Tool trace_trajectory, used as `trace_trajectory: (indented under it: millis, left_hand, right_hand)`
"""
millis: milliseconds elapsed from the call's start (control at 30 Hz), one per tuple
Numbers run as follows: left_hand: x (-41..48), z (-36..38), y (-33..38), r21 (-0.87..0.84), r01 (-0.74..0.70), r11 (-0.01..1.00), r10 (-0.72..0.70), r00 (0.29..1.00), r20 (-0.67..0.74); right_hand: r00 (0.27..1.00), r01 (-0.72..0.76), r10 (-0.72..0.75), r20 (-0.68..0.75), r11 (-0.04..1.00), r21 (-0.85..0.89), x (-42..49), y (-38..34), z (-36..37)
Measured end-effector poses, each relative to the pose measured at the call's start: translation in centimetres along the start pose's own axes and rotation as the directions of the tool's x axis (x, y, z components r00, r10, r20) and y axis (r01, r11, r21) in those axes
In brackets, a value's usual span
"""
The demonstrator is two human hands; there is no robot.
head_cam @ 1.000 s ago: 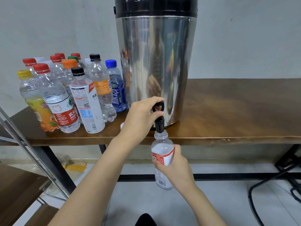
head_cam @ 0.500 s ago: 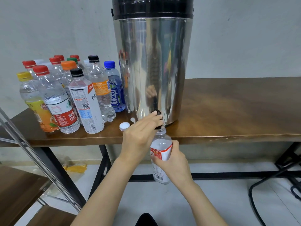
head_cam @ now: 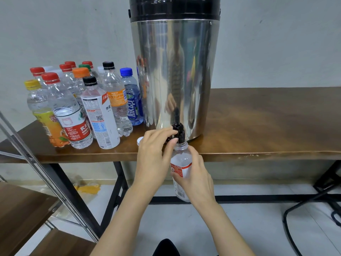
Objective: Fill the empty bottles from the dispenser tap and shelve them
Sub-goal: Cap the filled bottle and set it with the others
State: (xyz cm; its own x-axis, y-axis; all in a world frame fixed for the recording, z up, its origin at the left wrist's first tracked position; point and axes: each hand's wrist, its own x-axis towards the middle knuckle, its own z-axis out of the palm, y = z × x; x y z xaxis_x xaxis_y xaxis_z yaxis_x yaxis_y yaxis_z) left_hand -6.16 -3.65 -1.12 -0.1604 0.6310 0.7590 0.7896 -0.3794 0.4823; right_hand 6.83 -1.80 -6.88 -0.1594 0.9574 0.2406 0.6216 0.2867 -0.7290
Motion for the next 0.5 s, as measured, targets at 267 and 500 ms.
trace_trajectory:
  millis: [267,500]
  left_hand:
    - [-0.7,1.0,-1.0,-0.035,0.035,0.999,-0.038,0.997,-0.074]
    - [-0.7,1.2,-0.4,-0.334,0.174,0.926,-0.188,0.982,-0.009]
  right_hand:
    - [1.000,-0.003,0.004,-0.009,0.996,0.090,-0.2,0.5,0.4]
    - [1.000,-0.024,0.026,-0.011,0.991,0.130,-0.1,1.0,0.8]
